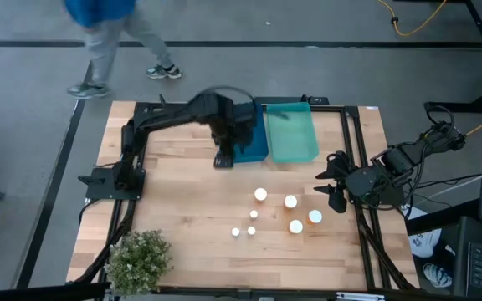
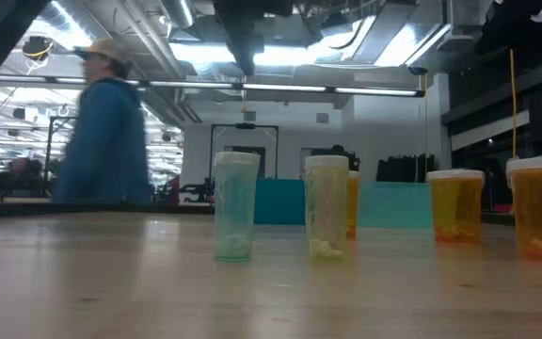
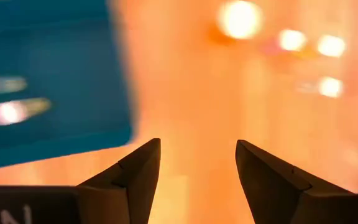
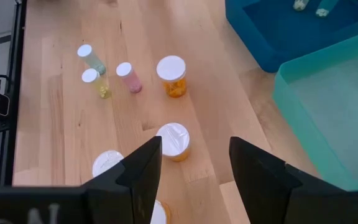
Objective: Pick and place medicine bottles into bin by pill shape (circle, oval)
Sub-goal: Put the blue pill bottle on the blue bin
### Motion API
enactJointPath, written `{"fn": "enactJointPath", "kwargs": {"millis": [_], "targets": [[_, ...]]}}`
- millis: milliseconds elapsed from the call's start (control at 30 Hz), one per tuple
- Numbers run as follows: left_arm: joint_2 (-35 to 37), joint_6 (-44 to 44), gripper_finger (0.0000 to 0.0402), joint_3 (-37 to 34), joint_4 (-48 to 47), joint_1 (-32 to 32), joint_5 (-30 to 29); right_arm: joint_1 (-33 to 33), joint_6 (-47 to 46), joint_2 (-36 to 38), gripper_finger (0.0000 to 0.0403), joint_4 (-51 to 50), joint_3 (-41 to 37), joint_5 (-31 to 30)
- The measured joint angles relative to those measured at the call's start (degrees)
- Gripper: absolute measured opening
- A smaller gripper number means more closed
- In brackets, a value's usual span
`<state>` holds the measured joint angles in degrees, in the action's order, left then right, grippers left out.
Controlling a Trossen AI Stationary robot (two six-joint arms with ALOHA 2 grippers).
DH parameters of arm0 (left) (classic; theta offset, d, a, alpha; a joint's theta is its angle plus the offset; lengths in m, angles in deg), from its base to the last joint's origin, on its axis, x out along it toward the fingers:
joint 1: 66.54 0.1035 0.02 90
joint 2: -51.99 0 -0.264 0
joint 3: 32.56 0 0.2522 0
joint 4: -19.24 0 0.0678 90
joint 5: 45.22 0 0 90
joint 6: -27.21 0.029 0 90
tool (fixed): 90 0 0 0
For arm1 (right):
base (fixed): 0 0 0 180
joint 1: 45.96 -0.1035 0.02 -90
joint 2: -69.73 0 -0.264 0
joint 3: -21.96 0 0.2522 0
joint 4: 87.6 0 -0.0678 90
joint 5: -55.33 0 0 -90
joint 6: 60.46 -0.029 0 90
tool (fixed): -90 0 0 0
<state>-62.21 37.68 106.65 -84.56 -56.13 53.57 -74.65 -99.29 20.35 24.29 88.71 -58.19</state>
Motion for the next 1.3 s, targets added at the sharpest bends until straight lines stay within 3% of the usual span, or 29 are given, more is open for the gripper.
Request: {"fn": "enactJointPath", "kwargs": {"millis": [367,633,833,933,1300], "targets": [[-0.1,-6.0,0.02,-21.7,6.2,-17.0,-2.5,0.0,0.1,0.0,0.0191,0.0,0.0,0.3],[-0.1,-11.2,0.02,-35.6,30.1,-25.6,-3.6,0.0,0.3,0.0,0.0191,0.0,0.0,0.8],[-0.1,-14.9,0.02,-39.6,39.2,-29.7,-3.9,0.0,0.3,0.0,0.0191,-0.3,0.0,1.1],[-0.1,-14.8,0.02,-40.0,44.0,-31.0,-7.2,0.0,0.3,0.0,0.0191,-0.3,0.0,1.2],[-0.5,-13.2,0.02,-40.0,51.0,-31.4,-8.6,0.0,0.3,0.0,0.0191,-0.3,0.0,1.2]]}}
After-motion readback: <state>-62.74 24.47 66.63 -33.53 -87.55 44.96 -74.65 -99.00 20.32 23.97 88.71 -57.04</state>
